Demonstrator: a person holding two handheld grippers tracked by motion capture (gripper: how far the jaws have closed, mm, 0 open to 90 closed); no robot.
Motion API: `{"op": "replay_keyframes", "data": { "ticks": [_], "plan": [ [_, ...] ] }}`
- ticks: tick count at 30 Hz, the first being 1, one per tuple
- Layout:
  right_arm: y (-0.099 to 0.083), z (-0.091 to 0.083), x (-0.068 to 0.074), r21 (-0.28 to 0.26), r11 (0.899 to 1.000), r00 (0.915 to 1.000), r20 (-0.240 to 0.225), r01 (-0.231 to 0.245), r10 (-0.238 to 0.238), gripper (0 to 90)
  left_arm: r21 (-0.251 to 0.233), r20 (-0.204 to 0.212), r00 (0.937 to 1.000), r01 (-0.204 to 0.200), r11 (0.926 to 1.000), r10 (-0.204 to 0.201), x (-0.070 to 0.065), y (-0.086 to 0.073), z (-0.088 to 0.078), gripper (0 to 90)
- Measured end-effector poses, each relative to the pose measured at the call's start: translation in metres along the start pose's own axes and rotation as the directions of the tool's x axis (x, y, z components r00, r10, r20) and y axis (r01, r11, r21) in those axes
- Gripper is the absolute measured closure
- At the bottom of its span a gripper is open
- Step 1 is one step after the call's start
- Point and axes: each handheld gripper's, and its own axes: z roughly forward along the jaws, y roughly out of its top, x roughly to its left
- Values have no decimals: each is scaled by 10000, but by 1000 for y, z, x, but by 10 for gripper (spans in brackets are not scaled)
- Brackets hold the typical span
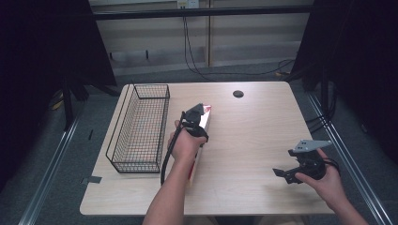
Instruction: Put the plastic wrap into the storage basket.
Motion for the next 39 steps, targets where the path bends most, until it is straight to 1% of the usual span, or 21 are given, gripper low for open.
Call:
{"op": "replay_keyframes", "data": {
  "ticks": [2,4,6,9,11,14,15,16,19,21,22,24,25,26,28,30,31,33,36,37,39],
  "plan": [
    [0,0,-1,-18,10000,10000,16,21,-21,36,36,36,10000,-73,10000,73,2,1,-3,436],
    [0,0,-1,-64,9999,9999,86,-87,87,29,30,137,9999,65,10000,-66,3,1,-6,436],
    [-1,0,-1,-131,9999,10000,-49,-40,40,26,87,58,10000,-10,10000,10,4,1,-9,438],
    [-1,-1,0,-104,9999,10000,-74,-31,30,26,114,10,10000,-54,9999,54,6,2,-13,439],
    [-1,-1,-1,-88,10000,10000,-88,-25,24,26,83,-2,10000,36,10000,-36,6,3,-17,439],
    [-1,-1,-1,-139,9999,9998,-176,-37,34,25,56,11,10000,5,10000,-5,8,5,-24,440],
    [-1,-1,-1,-139,9999,9998,-176,-37,34,25,56,11,10000,5,10000,-5,8,5,-24,440],
    [-1,-1,0,-126,9999,9998,-185,-54,51,26,11,36,10000,79,10000,-79,9,5,-28,440],
    [-1,-1,-1,-127,9999,9998,-203,-27,25,26,-2,-18,10000,10,10000,-10,9,6,-30,440],
    [-1,-1,-1,-130,9999,9998,-203,-36,34,26,-18,-1,9999,109,9999,-109,10,7,-32,440],
    [-1,-1,0,-139,9999,9998,-201,-55,52,26,-19,7,10000,58,10000,-58,11,7,-33,440],
    [-1,-1,0,-122,9999,9998,-206,-56,53,26,-3,17,9999,133,9999,-133,12,7,-36,440],
    [-1,-1,0,-133,9999,9998,-193,-8,5,26,16,-36,9999,107,9999,-107,12,8,-37,440],
    [-1,-1,0,-133,9999,9998,-193,-8,5,26,23,-82,10000,-35,10000,35,14,8,-39,440],
    [-1,-1,0,-132,9999,9998,-202,24,-26,26,-78,-25,9998,185,9998,-185,14,8,-42,440],
    [0,-1,0,-134,9999,9998,-207,18,-21,26,-101,-7,9998,175,9998,-175,15,9,-45,440],
    [0,-1,0,-153,9999,9998,-207,-9,6,26,-61,-81,9999,119,9999,-120,16,9,-46,440],
    [-1,-1,-1,-151,9999,9998,-210,-4,1,26,-93,-65,9997,225,9997,-226,16,9,-48,440],
    [-1,-1,0,-140,9999,9998,-210,-21,18,26,-32,-57,9997,234,9997,-234,19,10,-51,440],
    [0,-1,0,-154,9999,9998,-202,0,-3,26,-74,-42,9995,328,9994,-329,20,10,-52,440],
    [0,-1,0,-159,9999,9998,-210,-6,3,26,-70,-1,9993,382,9992,-382,21,10,-53,440]
  ]
}}
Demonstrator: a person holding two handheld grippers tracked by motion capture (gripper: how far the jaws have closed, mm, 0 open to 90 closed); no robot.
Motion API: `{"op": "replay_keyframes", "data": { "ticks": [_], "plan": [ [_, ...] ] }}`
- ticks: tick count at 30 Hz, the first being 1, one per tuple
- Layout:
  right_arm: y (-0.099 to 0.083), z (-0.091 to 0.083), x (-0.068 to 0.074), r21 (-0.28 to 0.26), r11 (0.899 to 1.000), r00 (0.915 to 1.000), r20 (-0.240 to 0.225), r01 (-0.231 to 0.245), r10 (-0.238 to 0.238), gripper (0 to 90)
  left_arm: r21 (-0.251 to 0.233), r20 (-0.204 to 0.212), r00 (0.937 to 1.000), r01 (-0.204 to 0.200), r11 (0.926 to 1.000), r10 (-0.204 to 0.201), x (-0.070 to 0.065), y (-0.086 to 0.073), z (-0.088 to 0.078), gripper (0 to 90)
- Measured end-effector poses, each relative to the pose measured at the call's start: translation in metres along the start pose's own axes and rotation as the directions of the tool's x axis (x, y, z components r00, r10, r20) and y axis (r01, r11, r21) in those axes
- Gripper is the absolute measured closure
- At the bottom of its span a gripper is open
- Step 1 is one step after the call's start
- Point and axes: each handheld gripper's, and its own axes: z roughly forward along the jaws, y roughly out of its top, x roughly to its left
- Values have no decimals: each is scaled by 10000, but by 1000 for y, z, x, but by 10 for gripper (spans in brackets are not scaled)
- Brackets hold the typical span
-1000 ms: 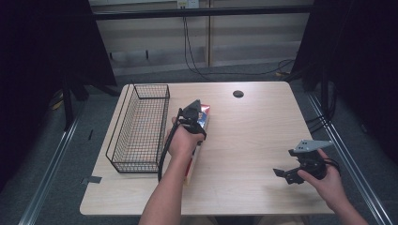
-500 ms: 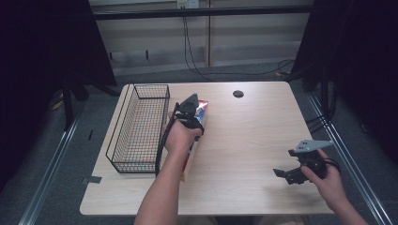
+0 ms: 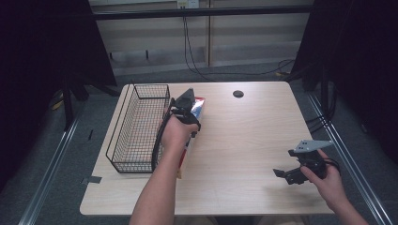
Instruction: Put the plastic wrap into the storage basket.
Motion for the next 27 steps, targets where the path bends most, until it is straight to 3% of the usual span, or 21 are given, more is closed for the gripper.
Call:
{"op": "replay_keyframes", "data": {
  "ticks": [6,14,27],
  "plan": [
    [0,0,0,3,10000,10000,-20,22,-22,26,58,-38,10000,-77,10000,77,4,1,-7,441],
    [0,0,0,74,10000,10000,-36,66,-66,26,-39,72,9997,235,9997,-235,11,2,-13,442],
    [0,1,1,31,9999,9999,-96,106,-106,26,-171,75,9992,393,9991,-392,21,3,-29,442]
  ]
}}
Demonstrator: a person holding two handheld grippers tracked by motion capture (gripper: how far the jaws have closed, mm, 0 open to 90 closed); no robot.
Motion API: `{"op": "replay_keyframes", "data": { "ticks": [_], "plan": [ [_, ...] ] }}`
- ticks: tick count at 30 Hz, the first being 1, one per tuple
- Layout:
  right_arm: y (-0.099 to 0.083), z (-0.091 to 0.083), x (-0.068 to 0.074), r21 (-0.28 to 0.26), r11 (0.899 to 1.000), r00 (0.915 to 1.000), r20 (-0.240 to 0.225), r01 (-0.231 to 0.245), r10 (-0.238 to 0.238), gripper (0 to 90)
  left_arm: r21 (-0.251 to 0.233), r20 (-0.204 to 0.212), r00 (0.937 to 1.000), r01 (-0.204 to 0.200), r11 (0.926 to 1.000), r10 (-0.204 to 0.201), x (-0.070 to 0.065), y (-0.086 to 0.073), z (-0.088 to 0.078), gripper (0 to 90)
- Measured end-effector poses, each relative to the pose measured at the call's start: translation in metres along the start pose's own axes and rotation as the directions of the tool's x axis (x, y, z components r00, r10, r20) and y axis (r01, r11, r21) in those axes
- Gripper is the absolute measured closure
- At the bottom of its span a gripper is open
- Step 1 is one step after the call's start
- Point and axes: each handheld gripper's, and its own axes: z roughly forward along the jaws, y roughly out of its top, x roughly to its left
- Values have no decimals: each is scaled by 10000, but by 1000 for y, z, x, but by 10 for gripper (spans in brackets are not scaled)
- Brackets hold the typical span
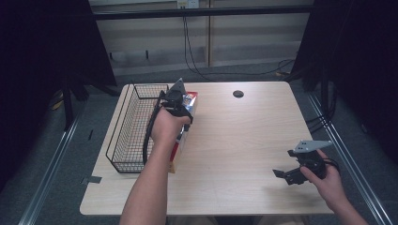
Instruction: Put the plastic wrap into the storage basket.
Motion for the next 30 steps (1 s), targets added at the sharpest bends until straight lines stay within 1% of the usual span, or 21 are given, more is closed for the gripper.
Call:
{"op": "replay_keyframes", "data": {
  "ticks": [1,3,4,7,9,10,11,13,14,16,20,23,24,25,27,28,30],
  "plan": [
    [0,0,0,0,10000,10000,0,0,0,26,0,0,10000,0,10000,0,0,0,0,442],
    [0,0,0,23,10000,10000,38,-4,4,26,-9,79,9999,131,9999,-131,1,0,-2,442],
    [0,0,0,28,10000,10000,18,-58,58,26,1,70,10000,47,10000,-47,3,0,-3,442],
    [0,-1,0,27,10000,10000,22,-79,79,26,9,62,9999,145,9999,-145,3,0,-4,442],
    [0,-1,0,40,10000,10000,56,-51,51,26,28,84,9999,114,9999,-114,5,0,-6,441],
    [0,-1,0,2,10000,10000,3,-15,15,26,-20,35,9999,152,9999,-152,5,0,-6,442],
    [0,-1,0,29,10000,10000,27,-40,40,26,-28,74,9997,219,9998,-218,6,0,-7,442],
    [0,-1,0,58,10000,10000,50,-40,40,26,9,139,9997,181,9998,-181,8,0,-8,442],
    [0,-1,0,30,10000,10000,53,-47,47,26,-27,185,9994,292,9996,-292,9,0,-9,441],
    [0,-1,0,31,10000,10000,29,-38,38,26,-33,219,9992,342,9994,-341,11,0,-10,441],
    [0,-1,0,48,10000,10000,40,-35,34,26,26,161,9993,325,9995,-325,13,0,-13,441],
    [0,-1,0,24,10000,10000,4,-53,53,26,-31,200,9986,493,9988,-492,15,0,-15,441],
    [0,-1,0,20,10000,10000,25,-50,50,26,-45,185,9986,506,9987,-505,17,0,-17,441],
    [0,0,0,12,10000,10000,20,-32,32,26,-29,108,9990,428,9991,-428,18,1,-18,442],
    [0,-1,1,68,10000,9999,98,-45,45,26,-45,46,9988,494,9988,-494,20,1,-20,442],
    [0,-1,1,93,9999,9999,114,-36,35,26,4,25,9991,428,9991,-428,22,1,-22,442],
    [0,0,1,70,10000,10000,51,-32,32,26,-62,22,9986,526,9986,-526,23,1,-23,442]
  ]
}}
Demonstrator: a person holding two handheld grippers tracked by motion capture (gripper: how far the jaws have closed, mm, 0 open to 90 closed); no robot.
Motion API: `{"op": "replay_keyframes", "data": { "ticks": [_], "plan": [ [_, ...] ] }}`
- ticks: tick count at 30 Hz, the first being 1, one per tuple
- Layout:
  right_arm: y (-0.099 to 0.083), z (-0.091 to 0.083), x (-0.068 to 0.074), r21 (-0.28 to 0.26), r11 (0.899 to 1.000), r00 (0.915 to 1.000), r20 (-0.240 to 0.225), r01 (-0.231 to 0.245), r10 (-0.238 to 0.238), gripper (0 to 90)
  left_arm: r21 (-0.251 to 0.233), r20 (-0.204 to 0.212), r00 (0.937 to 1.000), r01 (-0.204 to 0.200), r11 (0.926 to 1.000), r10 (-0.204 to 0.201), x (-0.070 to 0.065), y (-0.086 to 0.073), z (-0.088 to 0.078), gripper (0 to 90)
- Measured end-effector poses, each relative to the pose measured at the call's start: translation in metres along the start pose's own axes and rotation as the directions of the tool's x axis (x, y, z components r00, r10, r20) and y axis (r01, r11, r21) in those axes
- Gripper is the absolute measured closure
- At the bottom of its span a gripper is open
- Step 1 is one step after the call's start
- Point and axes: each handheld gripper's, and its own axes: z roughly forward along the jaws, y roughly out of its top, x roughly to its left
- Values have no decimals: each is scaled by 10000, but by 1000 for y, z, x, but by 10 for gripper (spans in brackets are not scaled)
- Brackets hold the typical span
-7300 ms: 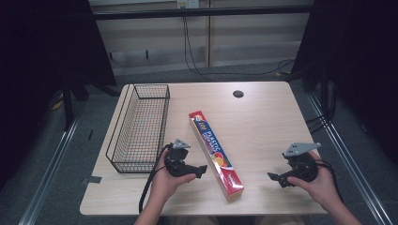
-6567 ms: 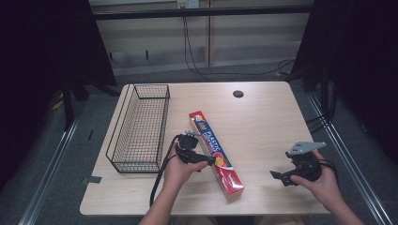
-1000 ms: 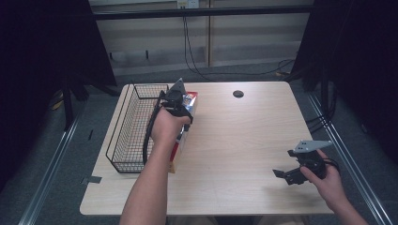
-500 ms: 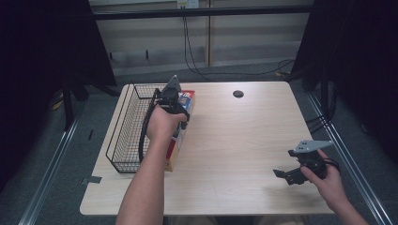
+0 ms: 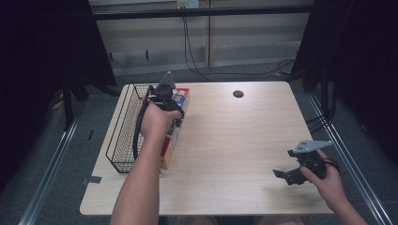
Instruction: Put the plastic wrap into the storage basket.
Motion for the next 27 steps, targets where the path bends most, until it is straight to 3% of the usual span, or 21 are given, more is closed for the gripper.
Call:
{"op": "replay_keyframes", "data": {
  "ticks": [17,27],
  "plan": [
    [0,0,0,42,9999,9999,-63,92,-92,26,-207,-136,9995,278,9994,-281,16,0,-14,441],
    [0,1,1,93,9998,9998,-141,150,-148,26,-323,-275,9967,758,9966,-767,30,-3,-18,441]
  ]
}}
